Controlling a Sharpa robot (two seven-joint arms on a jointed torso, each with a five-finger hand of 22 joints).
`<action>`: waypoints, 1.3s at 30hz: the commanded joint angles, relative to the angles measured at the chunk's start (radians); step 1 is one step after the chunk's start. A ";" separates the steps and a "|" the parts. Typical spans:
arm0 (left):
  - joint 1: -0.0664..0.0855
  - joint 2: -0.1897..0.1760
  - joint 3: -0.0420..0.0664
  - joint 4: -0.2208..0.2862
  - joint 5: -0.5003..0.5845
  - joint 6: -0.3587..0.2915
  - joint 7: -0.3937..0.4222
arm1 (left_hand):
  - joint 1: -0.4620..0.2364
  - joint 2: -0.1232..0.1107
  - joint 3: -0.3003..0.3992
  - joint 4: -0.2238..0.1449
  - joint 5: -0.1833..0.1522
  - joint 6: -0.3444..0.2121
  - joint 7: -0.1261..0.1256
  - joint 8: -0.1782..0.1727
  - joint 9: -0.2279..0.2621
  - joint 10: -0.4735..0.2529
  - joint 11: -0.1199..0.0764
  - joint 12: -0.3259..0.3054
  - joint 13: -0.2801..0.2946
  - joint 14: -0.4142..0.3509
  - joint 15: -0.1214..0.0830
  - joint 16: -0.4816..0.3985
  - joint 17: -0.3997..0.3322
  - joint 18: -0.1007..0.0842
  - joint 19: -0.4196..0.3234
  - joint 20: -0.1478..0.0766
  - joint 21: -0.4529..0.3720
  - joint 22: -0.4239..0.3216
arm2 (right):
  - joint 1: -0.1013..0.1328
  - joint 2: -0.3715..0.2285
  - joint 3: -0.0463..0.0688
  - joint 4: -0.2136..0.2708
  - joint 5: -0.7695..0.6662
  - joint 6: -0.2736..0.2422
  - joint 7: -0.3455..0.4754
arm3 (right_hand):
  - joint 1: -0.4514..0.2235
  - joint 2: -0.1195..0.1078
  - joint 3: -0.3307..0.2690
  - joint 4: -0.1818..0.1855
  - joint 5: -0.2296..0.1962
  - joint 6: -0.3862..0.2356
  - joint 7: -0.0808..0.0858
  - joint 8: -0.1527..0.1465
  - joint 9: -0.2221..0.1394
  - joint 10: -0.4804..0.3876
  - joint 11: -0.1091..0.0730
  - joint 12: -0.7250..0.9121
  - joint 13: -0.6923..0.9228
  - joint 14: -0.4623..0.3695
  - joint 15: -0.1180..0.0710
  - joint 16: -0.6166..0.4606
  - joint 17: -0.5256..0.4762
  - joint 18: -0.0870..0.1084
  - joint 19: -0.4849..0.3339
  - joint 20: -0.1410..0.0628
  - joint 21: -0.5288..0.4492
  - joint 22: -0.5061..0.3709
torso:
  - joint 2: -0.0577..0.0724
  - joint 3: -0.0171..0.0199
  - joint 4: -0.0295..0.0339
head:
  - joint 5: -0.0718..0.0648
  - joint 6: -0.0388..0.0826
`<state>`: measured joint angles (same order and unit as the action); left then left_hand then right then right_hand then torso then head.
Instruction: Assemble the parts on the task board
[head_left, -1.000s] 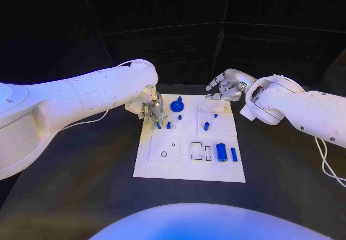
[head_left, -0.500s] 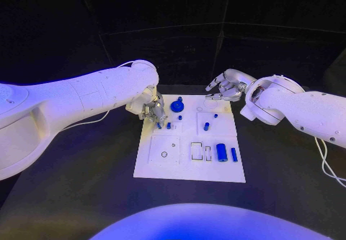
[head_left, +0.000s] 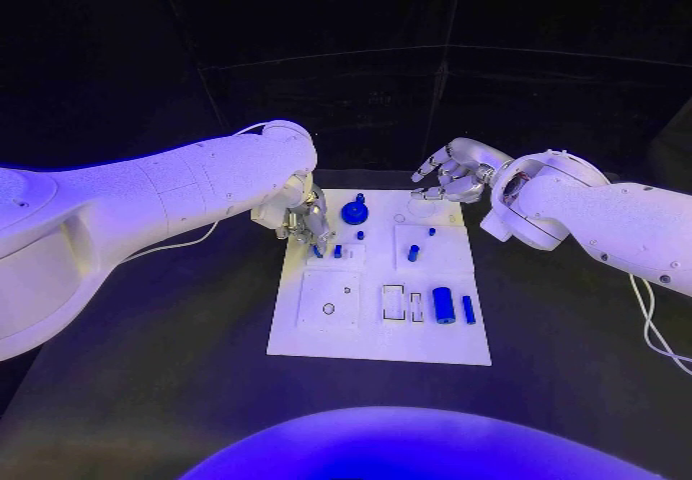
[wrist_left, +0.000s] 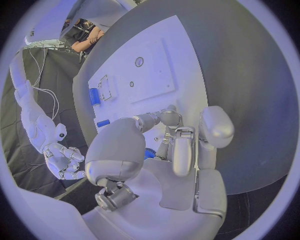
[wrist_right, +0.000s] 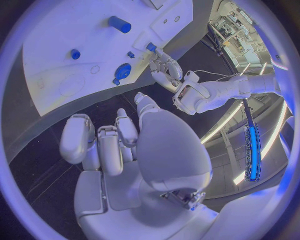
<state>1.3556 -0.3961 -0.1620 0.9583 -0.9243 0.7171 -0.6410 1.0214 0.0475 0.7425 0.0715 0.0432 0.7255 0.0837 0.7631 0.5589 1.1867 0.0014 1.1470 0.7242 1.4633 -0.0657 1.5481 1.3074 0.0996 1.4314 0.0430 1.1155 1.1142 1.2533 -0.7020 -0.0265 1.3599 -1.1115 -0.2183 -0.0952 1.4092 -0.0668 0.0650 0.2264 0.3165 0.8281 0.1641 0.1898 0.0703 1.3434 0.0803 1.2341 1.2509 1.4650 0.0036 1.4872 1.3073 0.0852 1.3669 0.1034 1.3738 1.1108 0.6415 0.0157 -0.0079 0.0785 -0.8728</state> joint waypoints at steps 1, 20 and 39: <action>-0.002 -0.001 0.000 -0.002 -0.001 0.004 -0.020 | 0.012 0.002 0.063 -0.060 0.003 -0.001 -0.004 0.005 0.001 0.002 -0.002 0.004 -0.001 0.090 -0.002 -0.002 0.193 0.008 0.003 -0.006 0.000 -0.001 | 0.002 0.002 0.001 0.001 -0.002 0.005 0.009 | -0.004 0.004 -0.005 0.001 0.003 0.007 0.000 0.005 -0.002 0.001 -0.007 0.002 -0.001 0.070 -0.008 -0.006 0.102 0.003 -0.005 -0.002 -0.006 -0.001 | 0.000 0.0003 -0.0001 | -0.001 0.000; -0.015 0.012 0.000 -0.011 -0.001 -0.002 -0.017 | 0.013 0.002 0.064 -0.061 0.003 -0.001 -0.004 0.007 0.003 0.002 -0.002 0.003 -0.003 0.090 -0.002 -0.002 0.192 0.008 0.003 -0.006 0.001 -0.001 | 0.002 0.002 0.001 0.000 -0.002 0.005 0.010 | -0.004 0.004 -0.005 0.001 0.003 0.007 0.000 0.005 -0.002 0.001 -0.007 0.002 -0.001 0.070 -0.008 -0.006 0.102 0.003 -0.005 -0.002 -0.006 -0.001 | 0.000 0.0009 -0.0004 | -0.002 0.000; -0.019 0.017 0.000 -0.018 0.047 -0.014 -0.043 | -0.033 -0.001 0.050 -0.033 0.003 0.022 -0.015 0.029 0.018 0.007 -0.009 0.009 0.005 0.092 -0.008 0.001 0.201 0.007 0.007 -0.010 0.000 0.001 | 0.002 0.003 0.001 -0.001 -0.002 0.006 0.010 | -0.004 0.005 -0.006 0.001 0.003 0.007 0.000 0.005 -0.002 0.001 -0.007 0.002 -0.001 0.070 -0.008 -0.006 0.102 0.003 -0.006 -0.003 -0.007 -0.002 | 0.000 0.0009 -0.0003 | -0.004 0.000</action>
<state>1.3453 -0.3833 -0.1586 0.9391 -0.9012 0.7130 -0.6688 1.0055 0.0484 0.7524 0.0731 0.0434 0.7289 0.0809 0.7893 0.5765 1.1886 0.0000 1.1504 0.7284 1.4641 -0.0666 1.5481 1.3074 0.0996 1.4365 0.0380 1.1155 1.1135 1.2532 -0.6997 -0.0266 1.3581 -1.1116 -0.2170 -0.0932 1.4092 -0.0668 0.0650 0.2264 0.3165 0.8281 0.1641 0.1898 0.0693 1.3434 0.0803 1.2341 1.2510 1.4651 0.0036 1.4872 1.3078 0.0852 1.3670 0.1034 1.3738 1.1094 0.6415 0.0163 -0.0078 0.0748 -0.8728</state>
